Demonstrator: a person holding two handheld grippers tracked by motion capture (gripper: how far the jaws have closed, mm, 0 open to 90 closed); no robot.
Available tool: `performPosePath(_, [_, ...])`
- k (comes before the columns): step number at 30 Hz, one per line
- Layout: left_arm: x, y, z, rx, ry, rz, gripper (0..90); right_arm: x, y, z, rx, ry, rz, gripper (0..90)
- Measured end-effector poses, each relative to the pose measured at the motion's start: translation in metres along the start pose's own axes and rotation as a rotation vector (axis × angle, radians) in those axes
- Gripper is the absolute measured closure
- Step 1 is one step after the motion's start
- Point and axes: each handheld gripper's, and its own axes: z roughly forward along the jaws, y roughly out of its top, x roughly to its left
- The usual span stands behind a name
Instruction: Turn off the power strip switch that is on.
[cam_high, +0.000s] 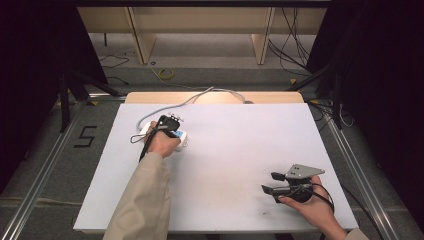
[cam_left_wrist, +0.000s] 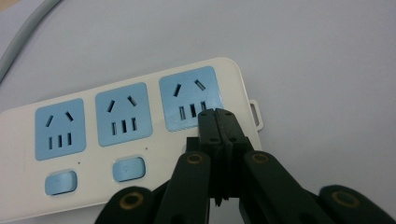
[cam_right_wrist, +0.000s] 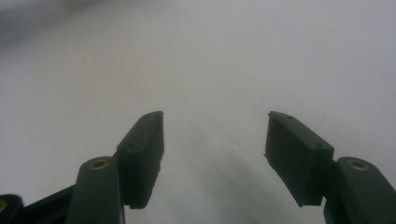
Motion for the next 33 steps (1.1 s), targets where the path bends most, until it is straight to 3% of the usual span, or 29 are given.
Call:
performPosePath(7, [0.0015, -0.0011, -0.0009, -0.004, -0.007, -0.012, 90.0, -0.0007, -0.0003, -0.0001, 0.0, -0.001, 0.002, 38.3])
performPosePath(11, [0.0027, -0.0013, -0.0013, -0.005, 0.02, -0.007, 90.0, -0.0001, 0.0, 0.0005, 0.002, 0.002, 0.001, 38.3])
performPosePath(24, [0.0063, -0.0031, -0.0027, 0.004, -0.004, -0.025, 90.0, 0.0001, 0.0001, 0.0005, 0.0, 0.0, 0.002, 38.2])
performPosePath(33, [0.0063, -0.0044, -0.0023, 0.009, -0.006, -0.012, 90.0, 0.0002, 0.0, 0.0005, 0.0, 0.0, 0.001, 38.2])
